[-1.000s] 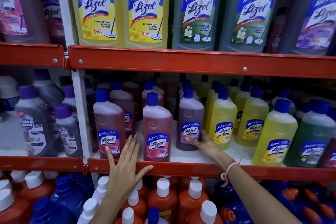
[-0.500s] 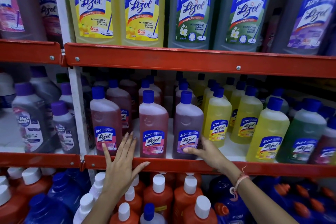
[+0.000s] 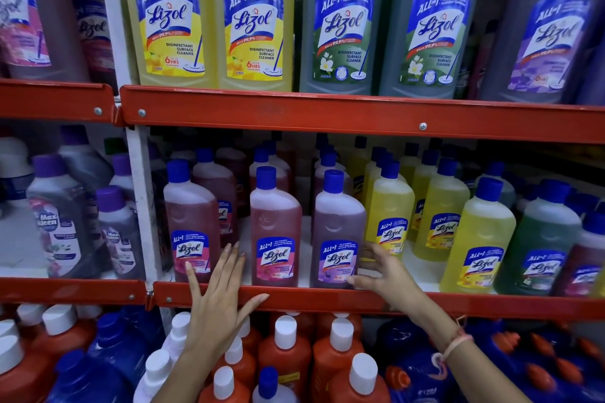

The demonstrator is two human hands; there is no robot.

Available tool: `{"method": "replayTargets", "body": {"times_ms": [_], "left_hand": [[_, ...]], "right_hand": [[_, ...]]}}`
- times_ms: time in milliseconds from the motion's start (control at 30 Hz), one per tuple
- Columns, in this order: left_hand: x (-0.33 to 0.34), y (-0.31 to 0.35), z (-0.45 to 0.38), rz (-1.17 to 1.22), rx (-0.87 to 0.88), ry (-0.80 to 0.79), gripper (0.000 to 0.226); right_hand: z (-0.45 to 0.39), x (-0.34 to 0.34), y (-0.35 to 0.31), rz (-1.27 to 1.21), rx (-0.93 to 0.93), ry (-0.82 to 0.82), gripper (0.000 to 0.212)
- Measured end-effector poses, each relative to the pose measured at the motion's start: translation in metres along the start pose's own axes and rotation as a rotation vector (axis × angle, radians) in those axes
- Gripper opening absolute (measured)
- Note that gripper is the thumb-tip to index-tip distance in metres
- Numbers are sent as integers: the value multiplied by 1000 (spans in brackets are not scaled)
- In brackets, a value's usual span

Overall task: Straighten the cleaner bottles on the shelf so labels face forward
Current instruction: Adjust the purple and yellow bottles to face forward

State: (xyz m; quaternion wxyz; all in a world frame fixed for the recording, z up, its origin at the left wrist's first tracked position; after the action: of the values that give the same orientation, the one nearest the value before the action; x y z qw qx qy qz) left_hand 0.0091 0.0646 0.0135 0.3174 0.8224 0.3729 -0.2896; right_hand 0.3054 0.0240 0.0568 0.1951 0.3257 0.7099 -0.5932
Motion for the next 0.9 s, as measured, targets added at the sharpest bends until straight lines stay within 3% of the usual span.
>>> {"method": "replayTargets", "body": {"times_ms": [167, 267, 367, 467, 567, 767, 900], "left_hand": [[0, 2, 0, -23, 12, 8, 88], [1, 0, 0, -28, 8, 19, 88], [1, 0, 0, -25, 4, 18, 88], [-1, 2, 1, -43, 12, 17, 88], [-1, 1, 0, -20, 7, 28, 88], [0, 0, -1, -13, -12, 19, 89], [-4, 4, 0, -30, -9, 27, 89]], "right_hand": [[3, -47, 26, 2, 145, 329, 49], [-4, -62, 42, 64, 272, 458, 62], [-19, -65, 48, 58, 319, 428, 87], [-33, -63, 45, -102, 291, 337, 95], [-41, -62, 46, -241, 276, 259, 94], [-31, -65, 47, -241, 215, 171, 75], [-16, -65, 50, -205, 180, 142, 111]]}}
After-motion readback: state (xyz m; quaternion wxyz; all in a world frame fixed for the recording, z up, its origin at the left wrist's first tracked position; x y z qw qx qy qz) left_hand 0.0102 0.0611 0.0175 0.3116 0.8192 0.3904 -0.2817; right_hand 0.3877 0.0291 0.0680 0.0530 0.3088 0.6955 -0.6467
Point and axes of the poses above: each hand's wrist, its own z-axis away from the middle knuckle, its own x-axis out of the palm, y = z × x, the point moved 8 cm from there along -z, towards the middle knuckle, and after that the axes turned 15 degrees about z, right-handed, at the moved point
